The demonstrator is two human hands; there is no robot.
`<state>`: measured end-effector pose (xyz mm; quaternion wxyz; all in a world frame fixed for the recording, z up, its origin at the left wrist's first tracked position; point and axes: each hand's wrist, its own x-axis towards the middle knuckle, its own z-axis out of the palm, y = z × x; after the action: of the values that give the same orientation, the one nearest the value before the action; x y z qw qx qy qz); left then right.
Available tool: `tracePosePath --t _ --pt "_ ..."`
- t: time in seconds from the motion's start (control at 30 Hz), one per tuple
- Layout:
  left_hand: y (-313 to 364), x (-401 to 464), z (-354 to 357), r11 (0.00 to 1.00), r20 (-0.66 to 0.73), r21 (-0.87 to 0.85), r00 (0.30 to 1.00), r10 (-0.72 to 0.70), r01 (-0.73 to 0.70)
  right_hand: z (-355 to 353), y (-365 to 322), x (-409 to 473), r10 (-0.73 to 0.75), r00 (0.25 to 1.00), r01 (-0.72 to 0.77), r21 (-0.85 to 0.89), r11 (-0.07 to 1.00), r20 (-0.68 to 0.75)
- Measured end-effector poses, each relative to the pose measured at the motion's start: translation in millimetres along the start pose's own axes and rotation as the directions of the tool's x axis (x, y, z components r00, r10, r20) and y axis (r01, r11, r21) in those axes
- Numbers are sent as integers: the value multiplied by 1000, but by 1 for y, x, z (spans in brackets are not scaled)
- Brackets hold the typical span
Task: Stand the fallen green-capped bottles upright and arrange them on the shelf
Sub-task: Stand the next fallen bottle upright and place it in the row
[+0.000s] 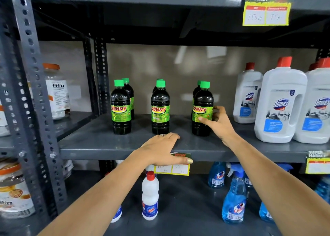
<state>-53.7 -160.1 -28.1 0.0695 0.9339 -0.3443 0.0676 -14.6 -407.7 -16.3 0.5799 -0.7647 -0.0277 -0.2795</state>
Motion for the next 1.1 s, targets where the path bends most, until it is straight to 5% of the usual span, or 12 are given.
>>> tracePosePath --t 0.53,0.67,0.77,0.87,0.97,1.1 --pt "-1 1 1 1000 -15 -3 1000 0 0 0 2 0 3 1000 -3 -94 996 -2" --pt "-3 0 -2 985 -19 -169 1000 -25 21 0 5 1 30 999 -27 -116 993 30" --pt "-10 1 0 835 -218 -549 970 -105 -33 0 5 2 51 997 -42 -161 986 50" --pt "-25 8 3 738 -439 -674 783 -441 38 -1 5 2 57 997 -49 -154 987 46" --pt "-31 18 -1 641 -343 -726 678 -650 248 0 5 1 57 998 -51 -139 989 39" --pt "-39 36 -8 504 -140 -808 732 -667 305 0 3 -1 68 997 -62 -128 990 41"
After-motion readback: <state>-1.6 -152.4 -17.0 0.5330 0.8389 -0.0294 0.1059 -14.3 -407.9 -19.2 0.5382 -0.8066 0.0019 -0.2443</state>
